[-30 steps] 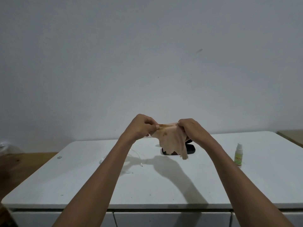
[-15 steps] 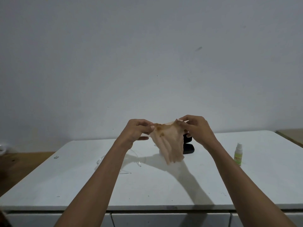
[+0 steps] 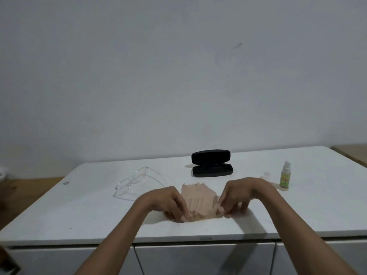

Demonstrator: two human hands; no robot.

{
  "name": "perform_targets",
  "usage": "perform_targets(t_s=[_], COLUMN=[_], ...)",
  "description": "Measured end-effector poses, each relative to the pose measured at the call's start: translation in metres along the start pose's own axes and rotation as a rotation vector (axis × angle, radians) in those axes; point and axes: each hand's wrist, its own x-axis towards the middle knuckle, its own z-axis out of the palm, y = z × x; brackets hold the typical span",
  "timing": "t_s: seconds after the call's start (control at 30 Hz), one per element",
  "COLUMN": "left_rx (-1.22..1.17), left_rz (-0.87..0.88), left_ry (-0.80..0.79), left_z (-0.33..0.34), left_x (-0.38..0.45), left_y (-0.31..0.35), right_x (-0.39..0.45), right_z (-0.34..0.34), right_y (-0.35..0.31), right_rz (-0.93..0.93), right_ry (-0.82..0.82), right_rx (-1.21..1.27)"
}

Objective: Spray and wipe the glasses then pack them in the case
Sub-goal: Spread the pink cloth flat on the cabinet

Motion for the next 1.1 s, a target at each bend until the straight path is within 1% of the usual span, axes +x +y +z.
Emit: perform_targets(t_s=[0.07, 0.1, 0.13, 0.17, 0.2, 0.27, 0.3, 0.37, 0.4, 0.43, 0.53, 0.63, 0.97, 1.03, 1.1], left_rx=[0.006, -0.014, -0.033, -0.042, -0.042, -0.010, 0.014, 0.080, 0.123, 0.170, 0.291, 0.355, 0.359, 0.362, 0.364], left_rz=[-0.004, -0.014, -0.025, -0.032, -0.031, -0.028, -0.034, -0.076, -0.106, -0.135, -0.190, -0.202, -0.166, -0.160, -0.161], left_ry=[-0.043, -0.063, -0.070, -0.053, -0.003, 0.192, 0.324, 0.565, 0.637, 0.666, 0.673, 0.703, 0.705, 0.716, 0.735], left_z=[0.000, -0.003, -0.007, -0.010, -0.012, -0.010, -0.008, -0.003, -0.001, 0.001, 0.007, 0.010, 0.008, 0.009, 0.009], left_x=[-0.002, -0.005, -0.006, -0.007, -0.005, 0.009, 0.019, 0.038, 0.046, 0.053, 0.065, 0.071, 0.076, 0.076, 0.076], left_y=[0.002, 0.004, 0.006, 0.008, 0.009, 0.012, 0.013, 0.015, 0.014, 0.013, 0.013, 0.013, 0.008, 0.007, 0.006], right_x=[0.001, 0.001, 0.003, 0.007, 0.014, 0.032, 0.041, 0.055, 0.060, 0.063, 0.070, 0.072, 0.070, 0.069, 0.069], right_z=[-0.001, -0.004, -0.006, -0.009, -0.010, -0.007, -0.004, 0.004, 0.007, 0.010, 0.017, 0.019, 0.004, 0.002, 0.003], right_y=[0.000, -0.001, 0.000, 0.000, 0.001, 0.000, -0.002, -0.006, -0.009, -0.011, -0.018, -0.021, -0.011, -0.006, -0.002], right_rz=[0.024, 0.018, 0.005, -0.011, -0.021, -0.016, -0.018, -0.027, -0.020, -0.011, 0.003, 0.000, -0.072, -0.087, -0.091], right_ry=[-0.045, -0.030, 0.032, 0.144, 0.282, 0.522, 0.598, 0.688, 0.711, 0.719, 0.701, 0.713, 0.794, 0.834, 0.928], right_rx=[-0.020, -0.007, 0.019, 0.053, 0.084, 0.113, 0.095, -0.010, -0.061, -0.087, -0.094, -0.061, 0.265, 0.292, 0.273])
